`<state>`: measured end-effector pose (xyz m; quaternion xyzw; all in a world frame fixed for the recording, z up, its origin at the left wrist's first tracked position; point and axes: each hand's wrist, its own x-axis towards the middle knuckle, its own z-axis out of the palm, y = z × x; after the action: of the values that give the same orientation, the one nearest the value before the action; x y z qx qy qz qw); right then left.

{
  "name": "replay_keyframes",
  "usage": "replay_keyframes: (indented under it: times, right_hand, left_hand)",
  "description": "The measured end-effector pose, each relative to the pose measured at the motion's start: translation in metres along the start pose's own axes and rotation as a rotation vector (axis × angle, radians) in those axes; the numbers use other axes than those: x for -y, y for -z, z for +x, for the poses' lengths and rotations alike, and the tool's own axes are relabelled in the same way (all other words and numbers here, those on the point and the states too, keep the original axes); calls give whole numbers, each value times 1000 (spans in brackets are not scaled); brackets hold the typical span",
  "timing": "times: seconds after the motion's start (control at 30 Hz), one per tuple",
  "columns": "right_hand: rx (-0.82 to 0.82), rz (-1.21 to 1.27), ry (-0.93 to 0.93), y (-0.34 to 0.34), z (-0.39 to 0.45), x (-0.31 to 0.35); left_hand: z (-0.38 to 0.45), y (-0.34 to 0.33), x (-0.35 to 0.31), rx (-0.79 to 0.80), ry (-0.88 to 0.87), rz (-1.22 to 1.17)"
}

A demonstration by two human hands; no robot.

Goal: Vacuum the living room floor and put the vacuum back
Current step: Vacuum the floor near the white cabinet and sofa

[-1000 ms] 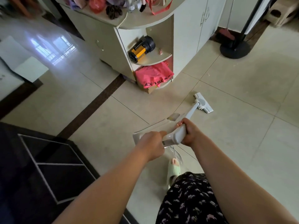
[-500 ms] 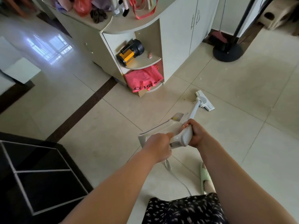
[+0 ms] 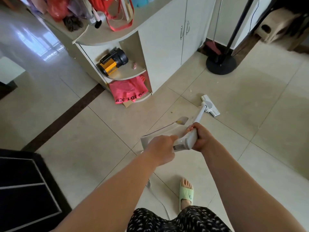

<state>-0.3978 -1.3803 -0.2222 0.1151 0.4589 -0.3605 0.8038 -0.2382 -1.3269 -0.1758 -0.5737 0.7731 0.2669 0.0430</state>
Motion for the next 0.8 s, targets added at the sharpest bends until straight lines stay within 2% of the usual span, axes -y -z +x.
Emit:
replay_keyframes:
  times: [0.23,0.4,0.53,0.6,0.8]
  right_hand:
    - [-78,213,-78,29,7,54]
    - [-104,330,-118,39,7,68]
    - [-69,260,-52,32,2,67]
    - [-101,200,-22,24,0,62]
    - [-106,182,-42,12,-14,-1]
  left_hand:
    - [35,-2,-39,-2,25,-33]
    - [43,-7,-52,0,41,-33]
    - [39,-6,-55,-48,42,-55]
    - [30,-5,-54,-88,46,-76]
    - [-27,-11,-25,-109,52,-57]
